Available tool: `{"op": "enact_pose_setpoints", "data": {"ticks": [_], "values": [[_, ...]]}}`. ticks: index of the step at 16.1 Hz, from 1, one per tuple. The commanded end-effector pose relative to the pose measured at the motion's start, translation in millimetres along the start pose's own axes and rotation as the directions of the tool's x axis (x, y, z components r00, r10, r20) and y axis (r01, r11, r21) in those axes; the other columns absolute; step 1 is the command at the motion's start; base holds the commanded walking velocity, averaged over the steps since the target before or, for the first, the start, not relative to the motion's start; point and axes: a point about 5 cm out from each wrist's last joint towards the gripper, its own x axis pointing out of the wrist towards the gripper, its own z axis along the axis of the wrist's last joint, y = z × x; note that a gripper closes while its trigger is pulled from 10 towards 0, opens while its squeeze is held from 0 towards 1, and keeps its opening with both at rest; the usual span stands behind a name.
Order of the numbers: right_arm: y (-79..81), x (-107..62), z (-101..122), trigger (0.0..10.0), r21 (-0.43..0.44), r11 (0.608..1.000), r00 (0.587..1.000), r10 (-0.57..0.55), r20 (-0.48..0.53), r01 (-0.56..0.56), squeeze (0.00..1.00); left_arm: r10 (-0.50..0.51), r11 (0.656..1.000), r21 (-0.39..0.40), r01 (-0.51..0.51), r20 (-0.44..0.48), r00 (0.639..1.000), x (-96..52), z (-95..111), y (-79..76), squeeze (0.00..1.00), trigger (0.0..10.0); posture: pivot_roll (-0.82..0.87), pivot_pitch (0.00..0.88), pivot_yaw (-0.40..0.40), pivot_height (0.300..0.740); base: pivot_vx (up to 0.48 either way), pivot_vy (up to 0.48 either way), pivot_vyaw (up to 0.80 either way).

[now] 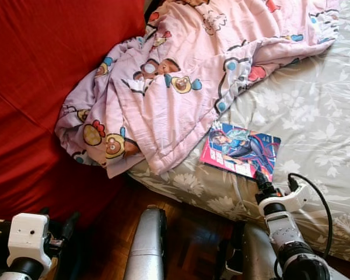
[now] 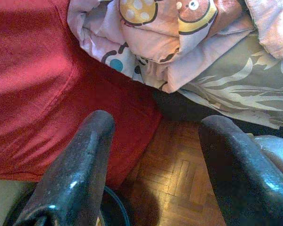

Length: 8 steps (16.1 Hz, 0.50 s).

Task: Clean up the room

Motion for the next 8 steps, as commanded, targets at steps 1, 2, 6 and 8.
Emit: {"op": "enact_pose_setpoints", "data": {"ticks": [1,2,6,8], "values": [[-3.5,-7.0,-35.8,0.0,0.009,0.999,0.989,-0.030,-0.148,0.032,0.00,0.018,1.000,0.020,-0.018,-0.041,0.999,-4.4,-7.5,4.0,0.00,10.0,0.39,0.395,0.200,0.604,0.000,0.000,0.00],[-3.5,-6.8,-35.4,0.0,0.008,0.999,0.989,-0.031,-0.146,0.032,0.00,0.019,1.000,0.020,-0.018,-0.041,0.999,-4.1,-7.7,3.9,0.00,10.0,0.39,0.393,0.198,0.604,0.000,0.000,0.00],[4.5,0.3,-15.1,0.0,0.039,0.999,1.000,0.008,-0.010,-0.008,0.00,0.037,0.999,0.007,-0.036,-0.033,0.999,6.3,-13.9,0.9,0.00,10.0,0.35,0.355,0.165,0.604,0.000,0.000,0.00],[19.5,6.7,-2.5,0.0,0.031,0.993,0.991,0.115,0.065,-0.117,0.00,0.052,0.999,-0.012,-0.052,-0.017,0.999,19.6,-17.2,-2.2,0.00,10.0,0.31,0.308,0.132,0.604,0.000,0.000,0.00]]}}
